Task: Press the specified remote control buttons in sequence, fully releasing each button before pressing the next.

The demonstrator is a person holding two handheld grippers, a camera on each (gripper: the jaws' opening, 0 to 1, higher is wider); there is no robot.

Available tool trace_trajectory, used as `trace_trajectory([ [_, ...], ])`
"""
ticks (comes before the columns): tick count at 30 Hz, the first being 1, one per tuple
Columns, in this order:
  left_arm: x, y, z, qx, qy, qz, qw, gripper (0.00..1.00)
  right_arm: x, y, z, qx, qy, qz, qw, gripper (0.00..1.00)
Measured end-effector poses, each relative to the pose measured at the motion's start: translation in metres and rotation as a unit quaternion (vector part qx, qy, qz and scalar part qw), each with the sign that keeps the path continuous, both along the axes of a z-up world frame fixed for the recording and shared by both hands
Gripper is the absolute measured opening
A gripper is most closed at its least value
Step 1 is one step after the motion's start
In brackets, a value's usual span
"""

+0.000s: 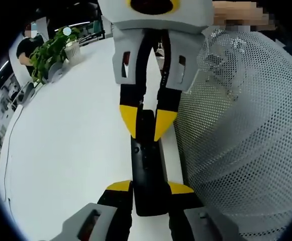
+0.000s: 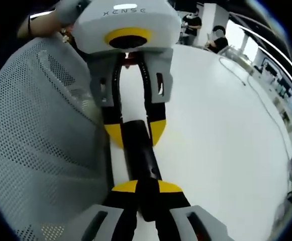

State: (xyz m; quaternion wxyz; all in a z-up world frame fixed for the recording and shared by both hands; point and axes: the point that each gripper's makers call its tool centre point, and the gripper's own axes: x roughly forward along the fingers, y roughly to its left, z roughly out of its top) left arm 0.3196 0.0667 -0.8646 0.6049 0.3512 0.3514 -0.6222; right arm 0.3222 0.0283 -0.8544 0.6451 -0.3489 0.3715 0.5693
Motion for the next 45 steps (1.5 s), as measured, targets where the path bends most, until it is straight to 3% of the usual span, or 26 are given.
trace_trajectory([
  [11, 0.0002, 0.0001, 0.0, 0.002, 0.0, -0.001, 1.0, 0.26, 0.0014, -0.0011, 0.0004, 0.011, -0.004, -0.01, 0.9999, 0.09],
  [14, 0.0003, 0.0002, 0.0002, 0.0, 0.002, 0.001, 1.0, 0.26, -0.0011, 0.0003, 0.0005, 0.009, 0.003, -0.009, 0.9999, 0.12],
  [16, 0.0, -0.0001, 0.0001, 0.003, -0.001, -0.002, 1.0, 0.26, -0.0033, -0.0011, 0.0, 0.003, -0.012, 0.006, 0.9999, 0.13],
  [36, 0.0005, 0.0001, 0.0, 0.008, -0.002, -0.004, 1.0, 0.26, -0.0008, -0.0051, -0.0017, -0.016, -0.013, -0.017, 0.9996, 0.13],
  [39, 0.0001, 0.0002, 0.0001, 0.007, -0.002, -0.003, 1.0, 0.26, -0.0018, -0.005, -0.001, -0.016, -0.032, 0.01, 0.9993, 0.13],
  [45, -0.0006, -0.0011, 0.0, 0.02, -0.006, -0.008, 0.9997, 0.26, 0.0004, -0.0062, 0.0003, -0.003, -0.012, -0.012, 0.9999, 0.13],
])
